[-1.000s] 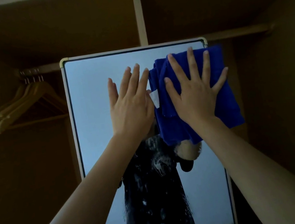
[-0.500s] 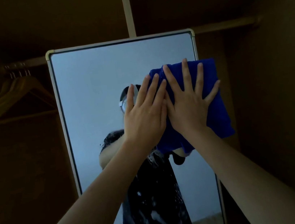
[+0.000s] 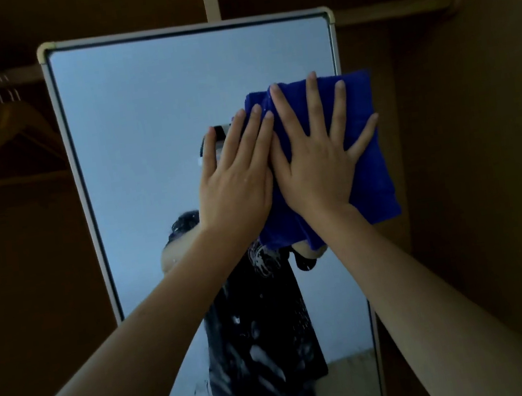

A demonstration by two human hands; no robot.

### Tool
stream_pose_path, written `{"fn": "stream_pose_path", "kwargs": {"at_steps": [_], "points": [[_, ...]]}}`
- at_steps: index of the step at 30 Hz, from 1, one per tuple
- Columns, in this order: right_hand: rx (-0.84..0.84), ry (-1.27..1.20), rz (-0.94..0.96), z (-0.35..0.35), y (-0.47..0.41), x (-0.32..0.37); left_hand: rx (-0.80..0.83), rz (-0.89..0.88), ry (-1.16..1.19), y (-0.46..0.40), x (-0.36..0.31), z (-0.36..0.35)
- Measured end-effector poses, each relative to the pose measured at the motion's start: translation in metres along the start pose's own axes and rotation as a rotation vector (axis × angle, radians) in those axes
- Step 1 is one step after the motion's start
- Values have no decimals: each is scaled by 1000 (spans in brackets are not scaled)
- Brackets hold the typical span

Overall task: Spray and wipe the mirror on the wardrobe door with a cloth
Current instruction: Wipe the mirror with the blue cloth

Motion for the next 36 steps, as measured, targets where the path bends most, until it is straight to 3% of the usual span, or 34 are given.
{"fn": "stream_pose_path", "kwargs": {"at_steps": [11,19,36], "points": [[110,4,-10,-6,97,-15,106,-11,-38,96,-31,-10],[142,-3,-27,-11,145,-23,95,6,-3,140,-46,-11],[96,-11,-21,-2,50,2,-7,2,-144,51,-5,-7]]}}
Point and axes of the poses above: each hand's wrist, its own y-axis away from the middle knuckle, its own z-axis out of the back of the hand, x = y × z, the point moved 1 cm from there along -y, towards the middle knuckle, and after that the axes turned 4 degrees about -y, right-handed, at the moved point
